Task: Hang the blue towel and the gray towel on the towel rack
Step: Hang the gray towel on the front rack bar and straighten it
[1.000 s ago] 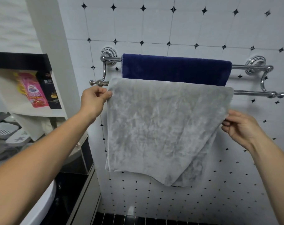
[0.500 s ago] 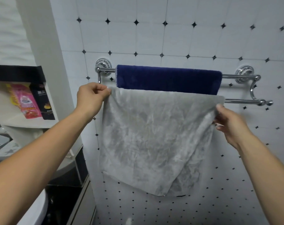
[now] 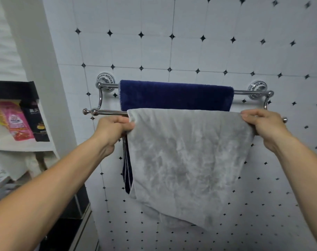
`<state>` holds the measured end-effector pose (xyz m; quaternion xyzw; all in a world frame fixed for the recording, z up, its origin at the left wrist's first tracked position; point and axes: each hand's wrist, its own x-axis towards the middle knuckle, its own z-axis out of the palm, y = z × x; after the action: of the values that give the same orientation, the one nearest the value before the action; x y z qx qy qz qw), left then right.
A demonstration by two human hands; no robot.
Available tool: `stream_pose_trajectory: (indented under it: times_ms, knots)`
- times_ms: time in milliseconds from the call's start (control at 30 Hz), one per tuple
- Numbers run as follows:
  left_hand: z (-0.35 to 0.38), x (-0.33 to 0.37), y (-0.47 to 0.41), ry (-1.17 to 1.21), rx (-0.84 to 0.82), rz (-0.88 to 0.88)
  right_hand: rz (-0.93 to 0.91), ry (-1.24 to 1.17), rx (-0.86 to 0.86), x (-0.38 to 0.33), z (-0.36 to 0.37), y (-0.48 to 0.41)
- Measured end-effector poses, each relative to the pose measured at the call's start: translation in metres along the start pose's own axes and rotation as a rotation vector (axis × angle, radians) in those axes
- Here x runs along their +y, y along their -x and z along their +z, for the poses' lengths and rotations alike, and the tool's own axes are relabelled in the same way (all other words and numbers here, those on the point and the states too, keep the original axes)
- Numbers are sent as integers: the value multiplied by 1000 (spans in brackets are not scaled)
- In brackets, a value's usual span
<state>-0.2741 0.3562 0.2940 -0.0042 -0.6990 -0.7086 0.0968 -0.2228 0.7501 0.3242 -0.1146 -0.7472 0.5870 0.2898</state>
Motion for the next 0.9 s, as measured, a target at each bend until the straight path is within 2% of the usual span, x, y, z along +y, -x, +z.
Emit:
stream_pose_trajectory:
  times_ms: [67, 300, 367, 467, 533, 633, 767, 900]
  knots:
    - [2, -4, 6, -12, -37, -29, 2, 30, -31, 2, 2, 1]
    - [-11, -39, 40, -181, -273, -75, -18, 135, 28, 17, -4, 1]
    - [-12, -35, 36, -145, -271, -104, -57, 309, 93, 15, -5, -1]
    - [-3, -22, 25, 44, -263, -134, -267, 725, 132, 1, -1, 1]
    - [5, -11, 18, 198, -248, -130, -398, 886, 58, -7, 7, 1]
    - [9, 2, 12, 343, -208, -106, -502, 978, -69, -15, 16, -1]
    - [8, 7, 11, 425, -266, -95, -616, 878, -222, -32, 47, 12]
    - [8, 9, 12, 456, -256, -115, -798, 749, -410, -63, 134, 43]
